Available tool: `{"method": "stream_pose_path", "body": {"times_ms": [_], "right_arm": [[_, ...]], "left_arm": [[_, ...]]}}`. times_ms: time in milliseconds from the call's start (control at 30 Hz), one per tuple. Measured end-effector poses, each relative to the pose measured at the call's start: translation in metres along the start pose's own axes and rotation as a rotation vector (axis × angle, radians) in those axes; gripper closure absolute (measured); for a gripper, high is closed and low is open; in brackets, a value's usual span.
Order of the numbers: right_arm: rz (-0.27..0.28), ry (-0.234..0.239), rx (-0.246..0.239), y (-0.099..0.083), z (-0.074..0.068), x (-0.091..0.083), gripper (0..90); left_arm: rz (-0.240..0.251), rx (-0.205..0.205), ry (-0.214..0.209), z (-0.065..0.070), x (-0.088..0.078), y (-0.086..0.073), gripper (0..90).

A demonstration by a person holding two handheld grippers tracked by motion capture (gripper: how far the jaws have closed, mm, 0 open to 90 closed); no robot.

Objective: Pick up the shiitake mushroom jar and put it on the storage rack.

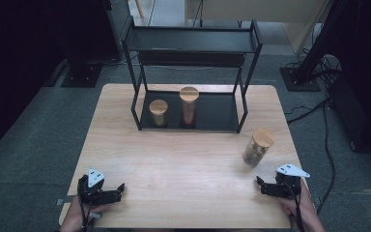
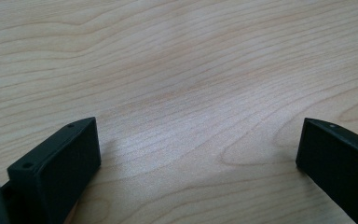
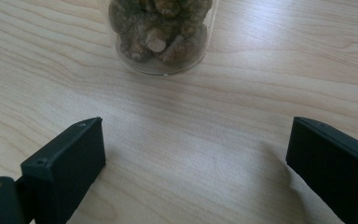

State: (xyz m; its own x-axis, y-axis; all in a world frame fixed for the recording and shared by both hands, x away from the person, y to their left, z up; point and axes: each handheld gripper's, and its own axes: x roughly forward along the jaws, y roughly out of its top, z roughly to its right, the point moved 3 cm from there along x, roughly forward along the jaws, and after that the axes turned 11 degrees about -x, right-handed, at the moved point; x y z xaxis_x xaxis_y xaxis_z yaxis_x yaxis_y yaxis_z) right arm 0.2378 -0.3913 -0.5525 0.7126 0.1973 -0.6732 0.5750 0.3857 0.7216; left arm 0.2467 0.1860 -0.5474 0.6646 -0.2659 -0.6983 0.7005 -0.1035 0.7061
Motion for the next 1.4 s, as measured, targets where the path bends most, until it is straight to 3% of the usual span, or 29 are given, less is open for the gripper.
{"method": "stream_pose_path", "body": {"times_ms": [267,733,967,1400], "right_arm": [[-0.009,0.042,0.01,0.013,-0.004,0.013,3.9],[-0.005,0.035,0.022,0.035,-0.01,0.033,6.2],[0.021,0.04,0.037,0.04,-0.008,0.03,6.7],[0.051,0.05,0.015,0.062,-0.005,0.016,8.9]], "left_arm": [[0.0,0.0,0.0,0.0,0.0,0.0,0.0],[0.0,0.001,0.0,0.0,0.0,0.0,0.0],[0.0,0.001,-0.001,0.0,0.0,0.0,0.0],[0.0,0.001,-0.001,0.0,0.0,0.0,0.0]]}}
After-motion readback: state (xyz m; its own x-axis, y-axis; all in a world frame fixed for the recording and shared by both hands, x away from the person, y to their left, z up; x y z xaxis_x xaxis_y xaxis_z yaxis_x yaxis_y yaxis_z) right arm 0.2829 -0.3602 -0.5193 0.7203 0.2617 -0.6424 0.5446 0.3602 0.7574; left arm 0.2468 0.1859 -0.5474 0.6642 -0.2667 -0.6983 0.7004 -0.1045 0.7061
